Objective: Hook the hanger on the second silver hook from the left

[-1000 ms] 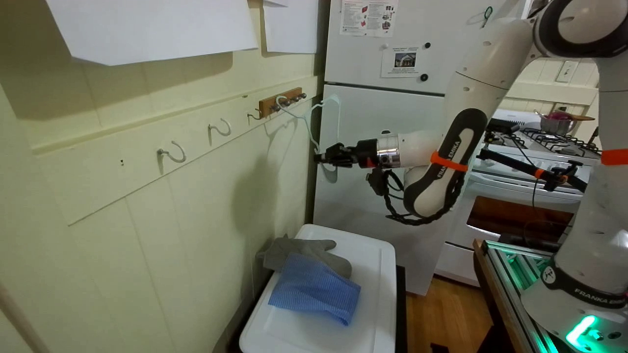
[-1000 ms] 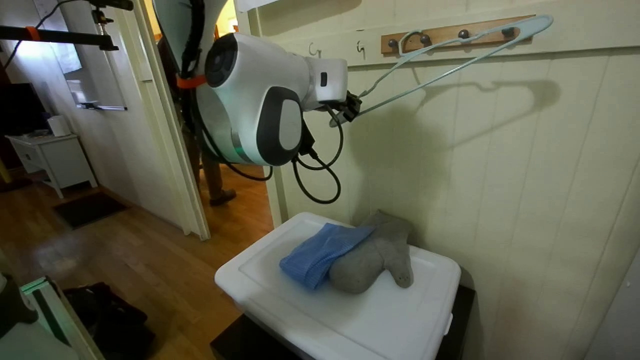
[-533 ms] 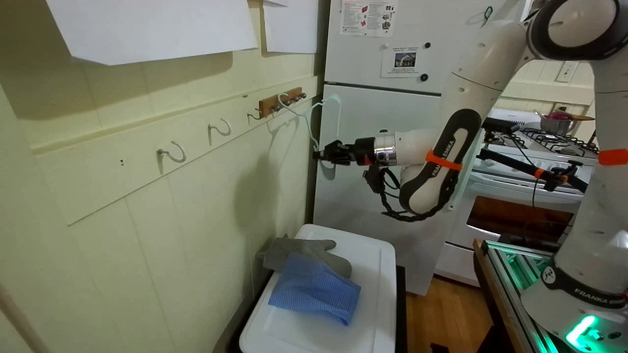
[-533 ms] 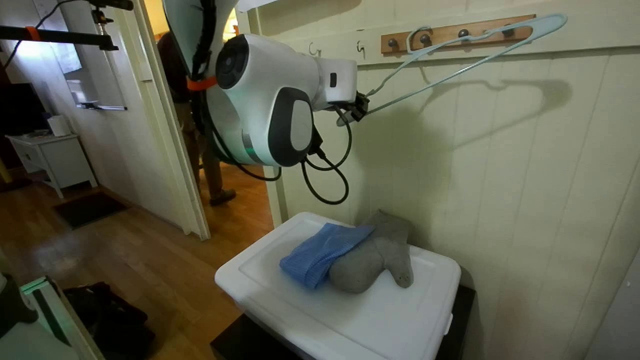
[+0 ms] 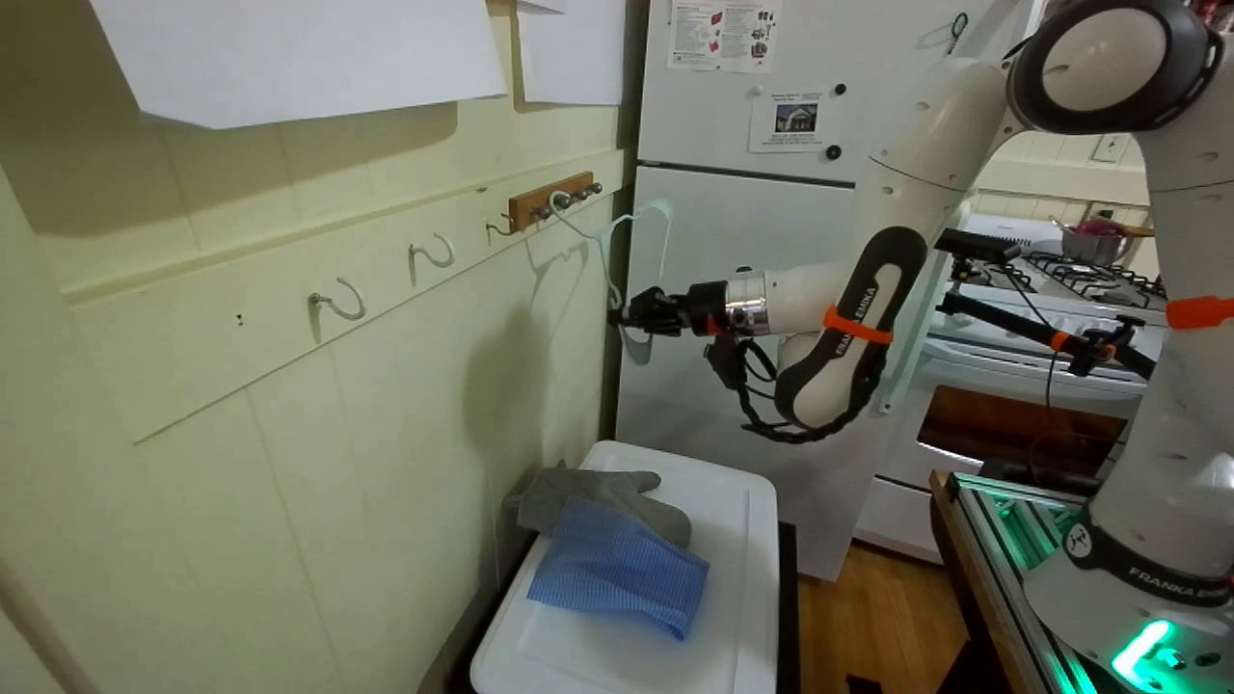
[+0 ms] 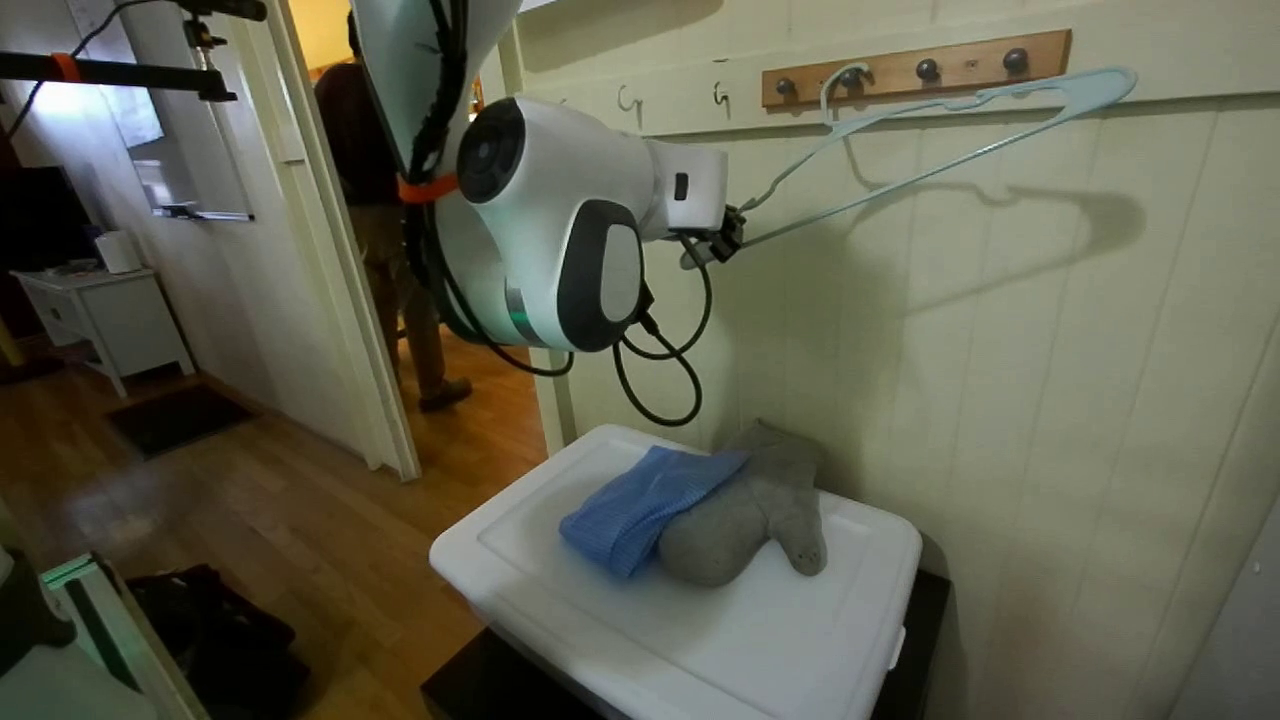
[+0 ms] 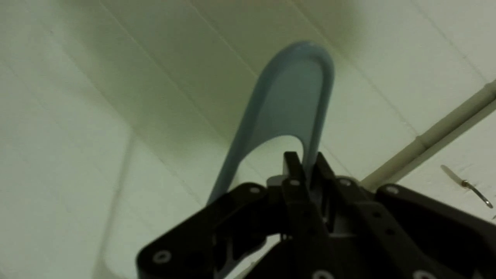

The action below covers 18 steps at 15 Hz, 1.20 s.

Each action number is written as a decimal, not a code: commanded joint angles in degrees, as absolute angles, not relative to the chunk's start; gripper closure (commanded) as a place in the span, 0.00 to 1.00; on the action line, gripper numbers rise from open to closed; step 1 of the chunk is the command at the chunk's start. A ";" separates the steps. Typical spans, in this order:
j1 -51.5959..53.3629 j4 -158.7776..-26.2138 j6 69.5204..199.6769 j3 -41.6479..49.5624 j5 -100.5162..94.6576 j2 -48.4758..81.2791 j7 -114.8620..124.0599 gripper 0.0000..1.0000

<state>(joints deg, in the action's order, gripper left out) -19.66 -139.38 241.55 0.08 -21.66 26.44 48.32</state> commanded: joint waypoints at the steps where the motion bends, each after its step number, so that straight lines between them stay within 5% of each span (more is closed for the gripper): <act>1: -20.73 -136.45 241.00 -0.79 -24.02 28.63 50.69 0.97; 10: -21.78 -133.26 238.59 -1.47 -26.22 30.97 53.51 0.97; 11: -21.89 -133.10 238.46 -1.52 -26.44 31.12 53.76 0.73; 18: -22.58 -132.33 237.61 -1.87 -28.18 31.73 55.72 0.21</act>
